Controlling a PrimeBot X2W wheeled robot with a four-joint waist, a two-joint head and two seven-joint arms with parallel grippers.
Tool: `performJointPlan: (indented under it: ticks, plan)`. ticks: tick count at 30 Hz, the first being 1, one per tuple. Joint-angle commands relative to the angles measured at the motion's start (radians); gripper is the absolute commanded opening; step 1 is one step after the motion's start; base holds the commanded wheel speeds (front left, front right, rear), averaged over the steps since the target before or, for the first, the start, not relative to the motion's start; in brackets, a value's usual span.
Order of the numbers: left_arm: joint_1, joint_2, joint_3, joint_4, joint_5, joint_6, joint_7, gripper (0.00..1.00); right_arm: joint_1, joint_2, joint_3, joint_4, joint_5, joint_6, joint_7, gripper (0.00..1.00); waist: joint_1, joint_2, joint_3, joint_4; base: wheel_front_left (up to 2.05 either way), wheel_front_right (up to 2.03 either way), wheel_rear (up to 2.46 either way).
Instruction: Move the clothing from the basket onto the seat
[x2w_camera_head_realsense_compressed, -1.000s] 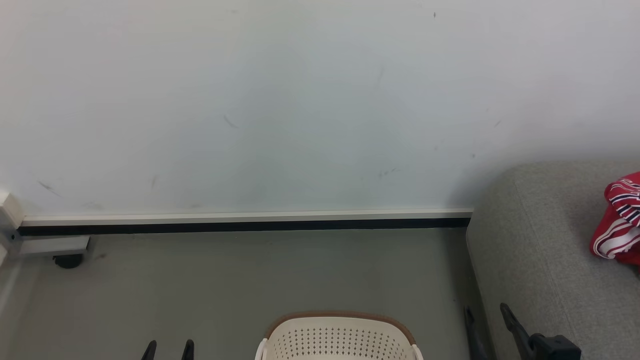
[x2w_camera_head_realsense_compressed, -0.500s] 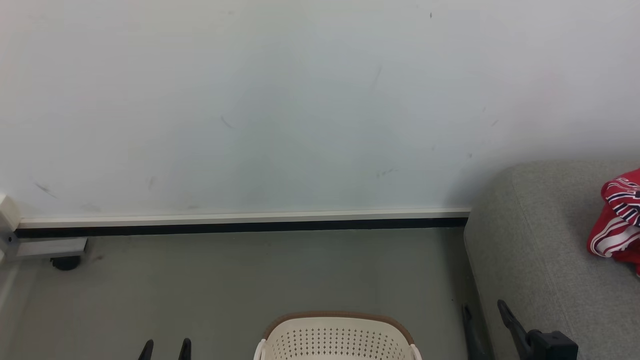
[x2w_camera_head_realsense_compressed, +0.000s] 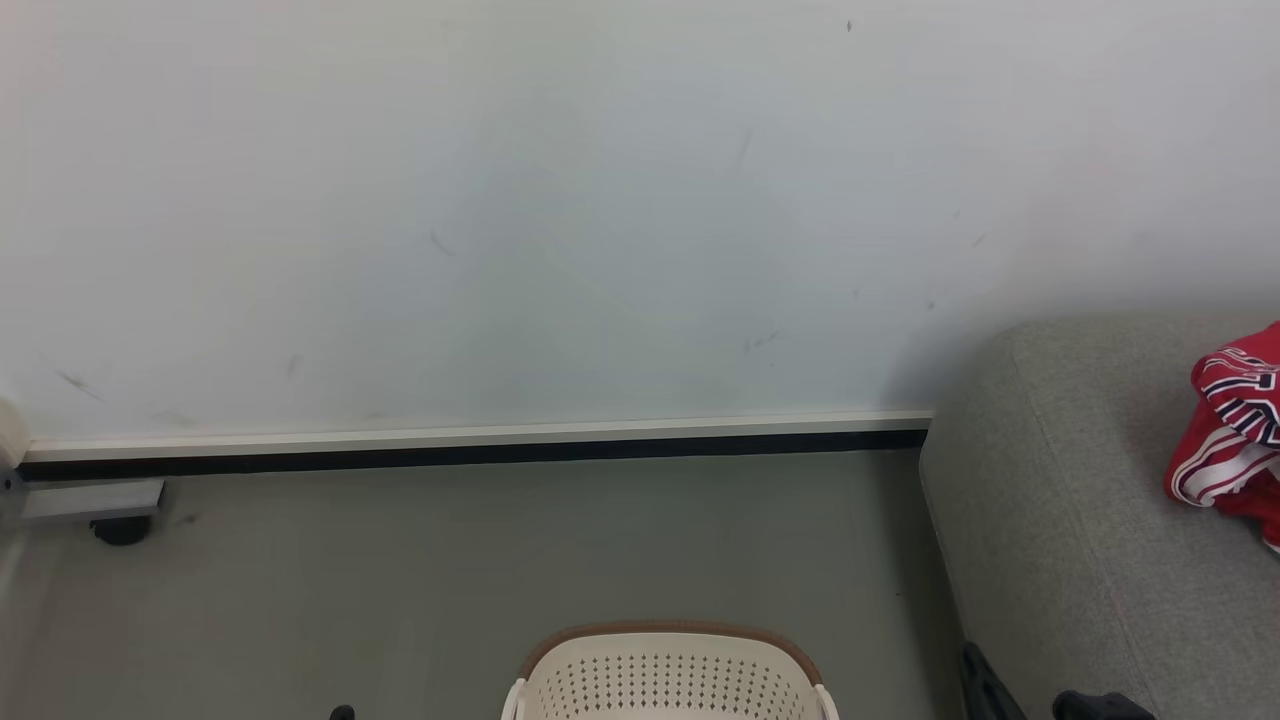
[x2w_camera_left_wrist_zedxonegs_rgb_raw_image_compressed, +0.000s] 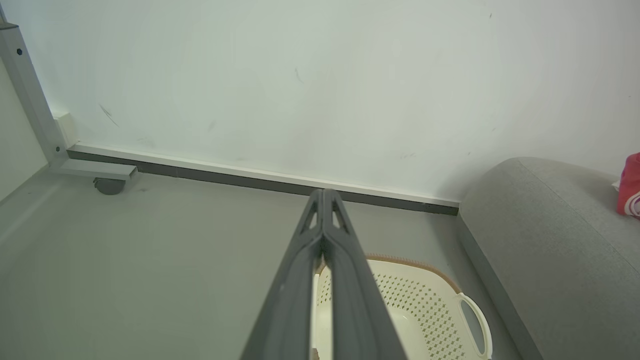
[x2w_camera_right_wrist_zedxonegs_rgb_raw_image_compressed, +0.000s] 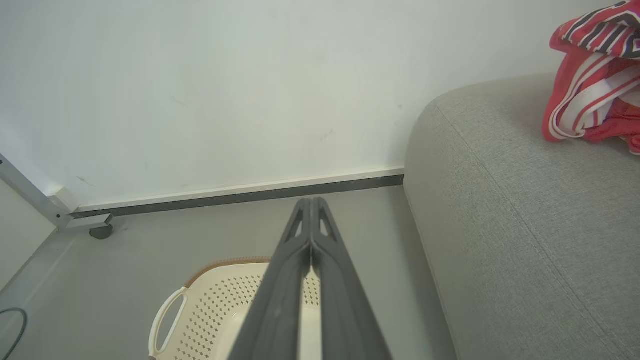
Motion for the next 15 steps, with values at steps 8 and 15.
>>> performJointPlan:
  ticks: [8, 15]
  plan:
    - [-0.034, 0.002, 0.003, 0.0, -0.187, -0.009, 0.042, 0.0, -0.018, -0.016, -0.031, -0.026, 0.217, 0.0, 0.022, 0.0, 0.0, 0.0, 0.007, -0.009, 0.0, 0.0, 0.0]
    - [-0.048, 0.001, 0.001, 0.006, -0.294, -0.014, 0.065, 0.0, -0.021, -0.024, -0.049, -0.031, 0.338, 0.0, 0.035, 0.0, 0.0, 0.0, 0.012, -0.015, 0.0, 0.0, 0.0]
